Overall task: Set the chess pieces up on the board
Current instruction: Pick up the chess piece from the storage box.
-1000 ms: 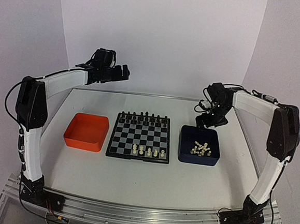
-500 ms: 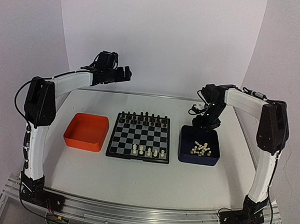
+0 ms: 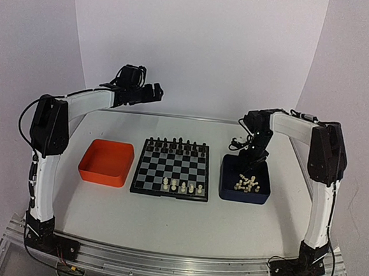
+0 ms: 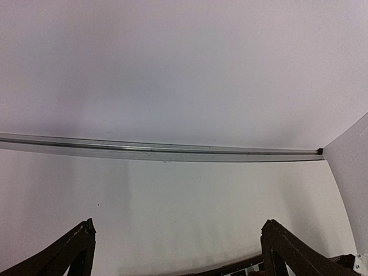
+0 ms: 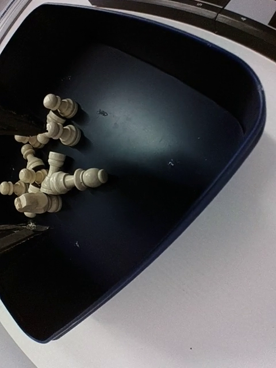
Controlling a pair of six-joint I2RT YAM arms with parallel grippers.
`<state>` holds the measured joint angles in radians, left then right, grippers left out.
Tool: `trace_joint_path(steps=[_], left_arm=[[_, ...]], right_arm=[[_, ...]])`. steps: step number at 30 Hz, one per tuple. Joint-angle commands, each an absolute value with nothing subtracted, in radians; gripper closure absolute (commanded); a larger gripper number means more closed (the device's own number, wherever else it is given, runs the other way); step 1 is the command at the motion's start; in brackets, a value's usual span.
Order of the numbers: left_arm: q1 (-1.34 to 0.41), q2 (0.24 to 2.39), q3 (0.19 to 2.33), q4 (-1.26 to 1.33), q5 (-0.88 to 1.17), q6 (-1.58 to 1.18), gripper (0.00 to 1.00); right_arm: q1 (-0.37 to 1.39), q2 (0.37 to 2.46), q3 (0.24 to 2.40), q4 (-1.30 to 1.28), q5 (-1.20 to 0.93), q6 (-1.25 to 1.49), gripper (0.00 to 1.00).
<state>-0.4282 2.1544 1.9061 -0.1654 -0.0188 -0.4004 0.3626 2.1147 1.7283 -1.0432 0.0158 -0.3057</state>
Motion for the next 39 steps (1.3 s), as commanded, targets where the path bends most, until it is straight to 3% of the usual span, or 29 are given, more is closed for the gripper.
trace_joint_path(steps=[1,17,39], left_arm=[[-0.425,2.097,1.861,-0.089,0.013,-0.404,0.0],[-0.426,2.035,1.696,0.037,0.056,-0.408,0.0],[-0.426,2.011,1.645,0.062,0.061,-0.397,0.0]], right_arm=[[0.366,2.147,1.754,-1.067,0.008,-0.355,0.52],[0.365,2.186,1.735,-1.056,0.019,-0.369,0.62],[0.366,2.194,1.676,-0.977,0.027,-0.37,0.67]])
